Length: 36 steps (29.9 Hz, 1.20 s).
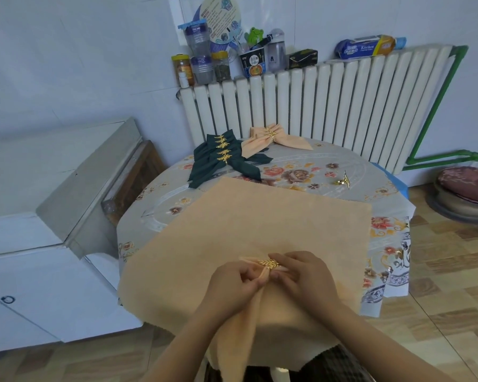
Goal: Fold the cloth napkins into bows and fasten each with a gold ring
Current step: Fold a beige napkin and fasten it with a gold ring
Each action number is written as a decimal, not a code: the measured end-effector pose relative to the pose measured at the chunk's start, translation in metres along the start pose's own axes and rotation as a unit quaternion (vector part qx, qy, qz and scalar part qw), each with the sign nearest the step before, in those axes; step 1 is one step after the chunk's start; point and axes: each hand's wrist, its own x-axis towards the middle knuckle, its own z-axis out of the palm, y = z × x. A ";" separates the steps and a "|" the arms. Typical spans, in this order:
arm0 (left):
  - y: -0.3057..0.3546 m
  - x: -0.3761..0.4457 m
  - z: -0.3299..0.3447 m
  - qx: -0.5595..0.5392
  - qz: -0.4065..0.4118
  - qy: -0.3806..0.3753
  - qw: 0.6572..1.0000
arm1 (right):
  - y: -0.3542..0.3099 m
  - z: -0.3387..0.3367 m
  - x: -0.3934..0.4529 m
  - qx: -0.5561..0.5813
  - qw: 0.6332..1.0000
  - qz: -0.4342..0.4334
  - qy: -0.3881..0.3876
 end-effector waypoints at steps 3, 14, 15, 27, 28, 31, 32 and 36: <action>0.001 -0.003 0.004 -0.029 -0.030 -0.006 0.999 | 0.000 0.003 0.000 -0.006 1.000 -0.006 0.002; -0.010 0.004 0.027 0.063 0.190 0.145 0.969 | 0.006 -0.007 -0.006 0.126 0.990 0.058 -0.004; -0.011 0.007 0.028 0.035 0.183 0.118 0.975 | 0.005 -0.009 -0.007 0.124 0.988 0.084 0.027; -0.012 0.022 0.031 0.070 0.113 0.009 0.991 | -0.014 0.000 -0.047 0.092 0.991 0.094 0.022; -0.012 0.022 0.032 0.054 0.108 0.006 0.993 | -0.016 0.002 -0.049 0.092 0.991 0.093 0.017; -0.013 0.023 0.031 -0.009 0.089 -0.003 0.996 | -0.021 0.005 -0.053 0.065 0.994 0.085 0.013; -0.012 0.023 0.028 -0.031 0.078 -0.013 0.996 | -0.021 0.004 -0.053 0.038 0.996 0.067 0.035; 0.000 0.024 0.023 -0.085 0.027 -0.036 0.995 | -0.013 0.003 -0.051 -0.059 0.994 -0.002 0.087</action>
